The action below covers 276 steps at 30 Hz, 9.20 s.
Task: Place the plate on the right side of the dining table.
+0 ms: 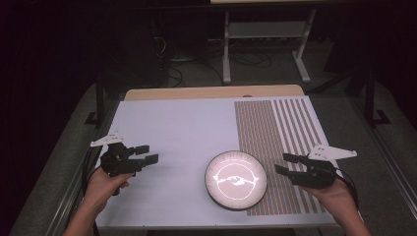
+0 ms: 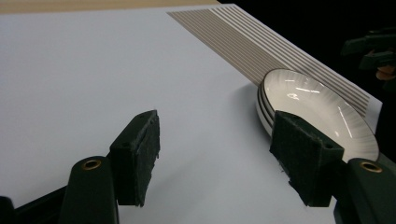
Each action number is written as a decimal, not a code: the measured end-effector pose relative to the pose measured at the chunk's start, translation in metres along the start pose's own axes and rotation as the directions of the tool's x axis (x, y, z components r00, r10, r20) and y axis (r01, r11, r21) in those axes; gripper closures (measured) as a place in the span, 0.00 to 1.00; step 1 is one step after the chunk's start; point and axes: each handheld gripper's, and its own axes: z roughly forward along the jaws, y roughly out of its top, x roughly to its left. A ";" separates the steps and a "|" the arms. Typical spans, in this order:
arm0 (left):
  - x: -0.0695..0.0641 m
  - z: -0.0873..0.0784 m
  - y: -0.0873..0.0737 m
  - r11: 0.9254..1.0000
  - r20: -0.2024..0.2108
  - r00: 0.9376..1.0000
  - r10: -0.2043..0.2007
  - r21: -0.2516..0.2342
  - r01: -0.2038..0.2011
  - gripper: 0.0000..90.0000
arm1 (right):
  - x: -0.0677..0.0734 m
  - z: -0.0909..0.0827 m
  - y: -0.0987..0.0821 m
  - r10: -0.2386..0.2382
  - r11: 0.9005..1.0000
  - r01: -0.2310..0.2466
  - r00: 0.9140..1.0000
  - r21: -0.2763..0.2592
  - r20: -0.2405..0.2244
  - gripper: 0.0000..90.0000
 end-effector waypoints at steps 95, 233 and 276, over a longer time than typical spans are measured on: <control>-0.063 0.096 0.015 0.971 0.064 0.993 -0.096 0.225 0.079 0.53 | 0.047 0.057 0.002 0.050 0.943 -0.012 0.993 0.333 -0.106 1.00; -0.078 0.133 -0.003 0.722 0.108 0.721 -0.685 -0.038 0.691 0.88 | 0.050 0.075 0.020 0.593 0.805 -0.567 0.781 -0.175 0.196 0.86; -0.103 0.245 0.064 0.763 0.137 0.750 -0.647 0.088 0.641 0.88 | -0.032 0.018 0.013 0.677 0.736 -0.629 0.671 -0.252 0.303 0.85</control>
